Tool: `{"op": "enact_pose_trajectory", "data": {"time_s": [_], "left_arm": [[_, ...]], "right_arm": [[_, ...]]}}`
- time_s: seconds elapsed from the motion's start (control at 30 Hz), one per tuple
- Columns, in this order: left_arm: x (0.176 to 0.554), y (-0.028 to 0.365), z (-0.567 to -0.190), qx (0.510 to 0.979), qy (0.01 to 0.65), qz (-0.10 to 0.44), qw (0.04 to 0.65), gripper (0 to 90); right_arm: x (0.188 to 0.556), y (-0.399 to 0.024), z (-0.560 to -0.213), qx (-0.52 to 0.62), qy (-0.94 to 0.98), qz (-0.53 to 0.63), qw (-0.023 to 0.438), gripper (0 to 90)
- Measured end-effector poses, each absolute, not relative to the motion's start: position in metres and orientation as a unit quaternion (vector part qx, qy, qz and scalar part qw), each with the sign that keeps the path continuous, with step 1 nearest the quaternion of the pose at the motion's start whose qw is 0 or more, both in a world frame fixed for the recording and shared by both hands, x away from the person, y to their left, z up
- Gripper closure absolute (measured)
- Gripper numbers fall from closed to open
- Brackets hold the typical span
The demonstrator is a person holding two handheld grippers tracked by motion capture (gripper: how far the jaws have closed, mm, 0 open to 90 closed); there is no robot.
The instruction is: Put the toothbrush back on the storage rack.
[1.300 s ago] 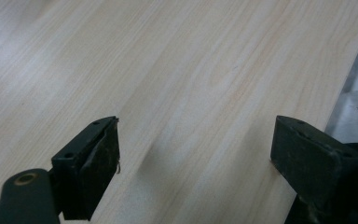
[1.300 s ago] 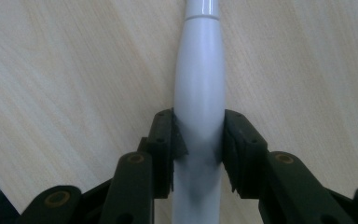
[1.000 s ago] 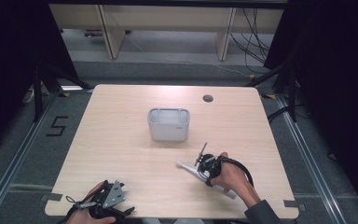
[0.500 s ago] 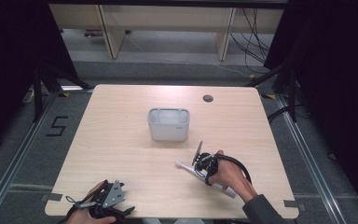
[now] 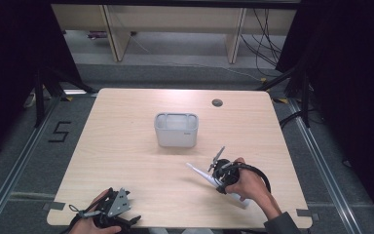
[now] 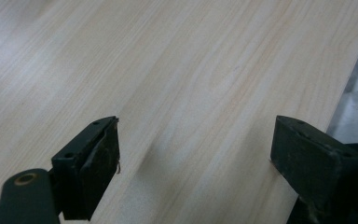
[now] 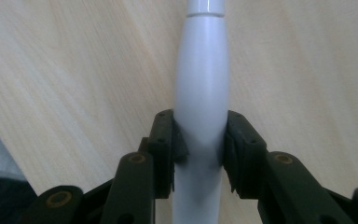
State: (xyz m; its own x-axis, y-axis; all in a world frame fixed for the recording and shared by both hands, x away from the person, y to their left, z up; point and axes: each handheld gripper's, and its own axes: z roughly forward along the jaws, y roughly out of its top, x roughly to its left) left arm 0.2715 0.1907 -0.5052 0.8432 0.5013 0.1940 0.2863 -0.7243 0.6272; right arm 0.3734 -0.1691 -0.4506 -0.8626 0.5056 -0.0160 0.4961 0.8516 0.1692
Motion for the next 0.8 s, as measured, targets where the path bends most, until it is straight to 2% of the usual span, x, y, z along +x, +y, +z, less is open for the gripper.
{"op": "enact_pose_trajectory", "data": {"time_s": [0.17,0.3,0.53,0.63,0.67,0.8], "left_arm": [[0.272,0.191,-0.505,0.911,0.217,0.178,0.303,15.3],[0.272,0.191,-0.504,0.911,0.216,0.179,0.303,15.3],[0.272,0.191,-0.504,0.909,0.217,0.179,0.306,15.3],[0.272,0.191,-0.504,0.910,0.217,0.179,0.305,15.3],[0.272,0.191,-0.504,0.910,0.217,0.179,0.306,15.3],[0.271,0.191,-0.504,0.910,0.216,0.179,0.306,15.3]], "right_arm": [[0.370,-0.185,-0.419,0.266,0.947,0.170,0.055,66.6],[0.373,-0.193,-0.407,0.276,0.932,0.216,0.087,66.6],[0.375,-0.199,-0.402,0.300,0.908,0.271,0.109,66.6],[0.376,-0.199,-0.404,0.310,0.901,0.282,0.113,66.6],[0.378,-0.201,-0.402,0.298,0.906,0.284,0.101,66.6],[0.381,-0.200,-0.404,0.301,0.897,0.303,0.113,66.6]]}}
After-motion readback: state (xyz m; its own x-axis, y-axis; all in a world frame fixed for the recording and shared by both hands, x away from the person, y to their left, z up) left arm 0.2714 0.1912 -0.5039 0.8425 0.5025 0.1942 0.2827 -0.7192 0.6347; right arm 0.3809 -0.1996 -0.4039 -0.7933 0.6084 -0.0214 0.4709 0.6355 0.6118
